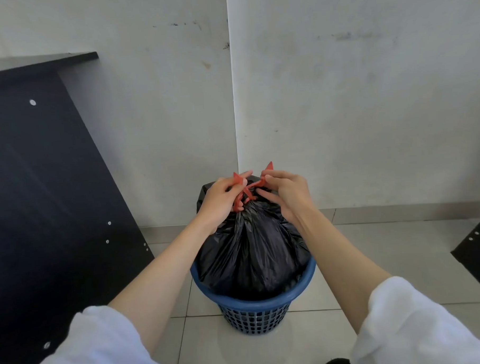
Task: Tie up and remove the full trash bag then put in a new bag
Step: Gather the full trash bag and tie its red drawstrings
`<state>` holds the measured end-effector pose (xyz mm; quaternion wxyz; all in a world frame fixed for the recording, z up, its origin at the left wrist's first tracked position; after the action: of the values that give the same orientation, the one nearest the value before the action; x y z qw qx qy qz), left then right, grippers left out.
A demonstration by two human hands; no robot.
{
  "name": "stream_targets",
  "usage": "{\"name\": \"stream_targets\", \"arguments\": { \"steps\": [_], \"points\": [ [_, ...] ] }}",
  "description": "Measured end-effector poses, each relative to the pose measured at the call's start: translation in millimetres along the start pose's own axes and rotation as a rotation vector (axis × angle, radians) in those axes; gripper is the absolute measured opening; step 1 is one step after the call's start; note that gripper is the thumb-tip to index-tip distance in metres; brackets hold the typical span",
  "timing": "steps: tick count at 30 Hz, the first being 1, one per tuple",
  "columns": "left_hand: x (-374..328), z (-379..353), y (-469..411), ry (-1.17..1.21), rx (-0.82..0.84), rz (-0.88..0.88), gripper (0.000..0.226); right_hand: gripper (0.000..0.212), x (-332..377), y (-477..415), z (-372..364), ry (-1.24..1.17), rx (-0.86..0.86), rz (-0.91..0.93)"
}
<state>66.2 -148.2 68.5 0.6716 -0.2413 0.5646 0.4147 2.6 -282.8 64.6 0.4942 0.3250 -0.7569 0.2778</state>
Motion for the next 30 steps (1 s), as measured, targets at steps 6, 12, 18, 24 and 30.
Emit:
{"name": "stream_targets", "arguments": {
  "steps": [6,12,18,24,30],
  "points": [
    [4.4,6.8,-4.5,0.25,0.093,0.215,0.033,0.03,7.8,7.9,-11.4,-0.133,0.27,0.062],
    [-3.1,14.8,-7.5,0.177,0.056,0.264,0.028,0.007,-1.1,10.9,-13.4,0.314,0.47,0.249],
    [-8.3,24.0,-11.6,0.056,0.008,0.255,0.022,0.011,-11.1,10.8,-19.6,0.68,0.536,0.457],
    [-8.3,21.9,-10.9,0.017,-0.026,0.237,0.022,0.008,-18.7,10.8,-22.9,0.721,0.4,0.575],
    [-2.3,24.5,-5.6,-0.029,-0.125,0.163,0.025,0.029,-21.8,7.0,-31.7,0.724,0.379,0.549]
  ]
}}
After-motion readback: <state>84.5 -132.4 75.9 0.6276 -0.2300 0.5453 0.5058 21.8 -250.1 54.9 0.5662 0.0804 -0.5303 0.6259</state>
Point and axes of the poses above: each hand's wrist, its own y-axis away from the middle knuckle, its own z-axis out of the back of the hand, x = y × z, the point moved 3 cm from there along -y, towards the middle knuckle, and after that the axes turned 15 degrees about z, right-handed, at the moved point
